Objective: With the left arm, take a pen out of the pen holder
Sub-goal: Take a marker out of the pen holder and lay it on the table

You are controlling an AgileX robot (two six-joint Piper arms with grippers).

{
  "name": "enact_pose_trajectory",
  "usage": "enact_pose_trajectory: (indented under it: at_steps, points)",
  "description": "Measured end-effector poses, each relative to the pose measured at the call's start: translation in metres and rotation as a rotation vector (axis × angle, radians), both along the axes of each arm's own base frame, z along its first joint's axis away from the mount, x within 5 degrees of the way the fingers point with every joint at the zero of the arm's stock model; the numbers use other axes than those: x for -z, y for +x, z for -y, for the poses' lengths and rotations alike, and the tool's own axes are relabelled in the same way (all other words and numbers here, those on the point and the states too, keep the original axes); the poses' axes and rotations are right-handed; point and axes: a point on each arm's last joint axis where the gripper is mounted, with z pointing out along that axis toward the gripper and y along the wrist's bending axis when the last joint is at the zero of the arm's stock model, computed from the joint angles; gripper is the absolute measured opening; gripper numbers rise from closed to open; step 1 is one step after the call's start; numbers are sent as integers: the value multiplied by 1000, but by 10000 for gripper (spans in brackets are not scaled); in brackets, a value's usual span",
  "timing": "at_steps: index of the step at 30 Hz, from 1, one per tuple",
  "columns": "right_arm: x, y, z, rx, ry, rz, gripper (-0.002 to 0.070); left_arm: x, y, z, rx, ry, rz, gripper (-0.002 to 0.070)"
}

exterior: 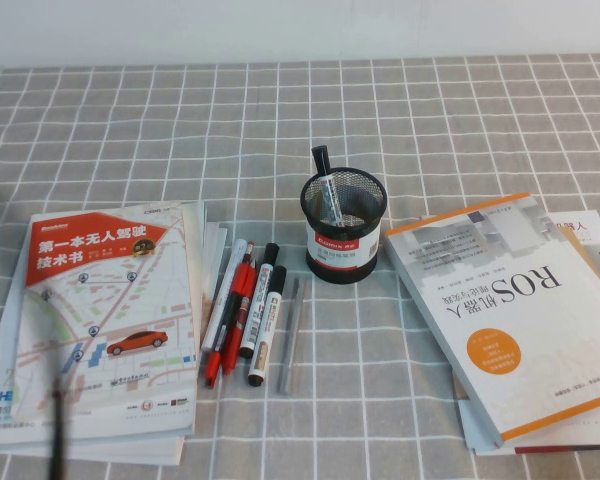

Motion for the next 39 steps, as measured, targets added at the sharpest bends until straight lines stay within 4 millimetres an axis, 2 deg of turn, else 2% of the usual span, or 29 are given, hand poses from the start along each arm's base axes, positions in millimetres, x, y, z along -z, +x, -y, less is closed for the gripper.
enact_pose_trajectory:
  at_steps: [4,6,9,12,16,19,27,32,35,39]
  points:
    - [0,0,0,0,0,0,-13,48,-62,-24,-57,-7,129,1]
    - [0,0,0,0,0,0,-13,71,-83,-32,-90,-50,154,1]
    - [0,0,0,0,0,0,-13,102,-112,-41,-119,-97,181,1]
    - [0,0,0,0,2,0,-13,119,-125,-46,-129,-85,145,1]
    - [0,0,0,0,2,0,-13,133,-129,-46,-125,-48,4,1]
    - [0,0,0,0,2,0,-13,137,-131,-47,-124,-31,-37,0]
    - [0,0,0,0,2,0,-13,135,-130,-46,-118,-49,-17,0]
    - [0,0,0,0,2,0,-13,144,-114,-44,-138,-58,82,0]
    - [0,0,0,0,2,0,-13,162,-97,-40,-150,-79,157,0]
    - [0,0,0,1,2,1,-13,210,-77,-37,-195,-74,180,0]
